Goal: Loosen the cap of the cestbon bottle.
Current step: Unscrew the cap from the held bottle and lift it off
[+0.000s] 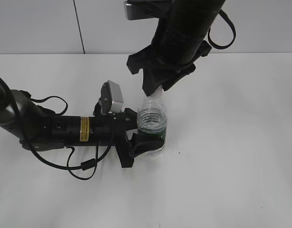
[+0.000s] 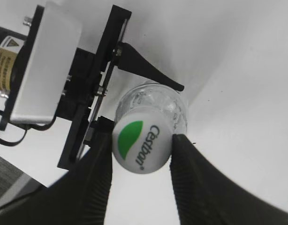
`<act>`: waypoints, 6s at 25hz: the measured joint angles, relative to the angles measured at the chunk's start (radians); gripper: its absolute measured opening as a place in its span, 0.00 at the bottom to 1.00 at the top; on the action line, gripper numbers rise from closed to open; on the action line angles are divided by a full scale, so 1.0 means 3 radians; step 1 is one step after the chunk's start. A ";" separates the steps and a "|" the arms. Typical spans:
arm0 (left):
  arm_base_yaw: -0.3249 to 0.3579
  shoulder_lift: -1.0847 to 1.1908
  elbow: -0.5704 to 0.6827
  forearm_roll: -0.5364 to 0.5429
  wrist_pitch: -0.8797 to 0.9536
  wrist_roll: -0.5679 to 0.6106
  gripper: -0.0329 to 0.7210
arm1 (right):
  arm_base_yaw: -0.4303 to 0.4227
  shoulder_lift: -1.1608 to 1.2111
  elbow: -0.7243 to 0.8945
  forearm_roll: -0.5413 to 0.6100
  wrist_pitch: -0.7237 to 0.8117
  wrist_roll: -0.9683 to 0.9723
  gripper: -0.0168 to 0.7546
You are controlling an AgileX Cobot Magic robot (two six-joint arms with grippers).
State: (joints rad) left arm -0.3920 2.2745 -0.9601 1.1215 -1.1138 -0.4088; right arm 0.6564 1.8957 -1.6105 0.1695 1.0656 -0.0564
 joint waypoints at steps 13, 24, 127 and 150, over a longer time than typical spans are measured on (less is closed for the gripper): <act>0.0000 0.0000 0.0000 0.0000 0.0003 0.0000 0.59 | 0.0003 0.0000 -0.0010 -0.0042 -0.0070 -0.2119 0.40; 0.0000 0.0000 0.0000 -0.0017 -0.0004 -0.0057 0.59 | 0.0003 0.0000 -0.0010 -0.0106 -0.0192 -0.2780 0.39; 0.0000 0.0000 -0.0003 0.0024 -0.0013 0.0004 0.59 | 0.0023 0.0225 -0.0386 0.0018 0.0348 0.1389 0.55; -0.0001 0.0000 -0.0003 0.0016 -0.0008 0.0007 0.59 | 0.0029 0.0225 -0.0393 -0.0174 0.0357 0.0757 0.41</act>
State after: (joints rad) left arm -0.3924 2.2745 -0.9609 1.1263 -1.1161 -0.4066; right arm 0.6651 1.9630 -1.7284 0.1175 1.1727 0.1707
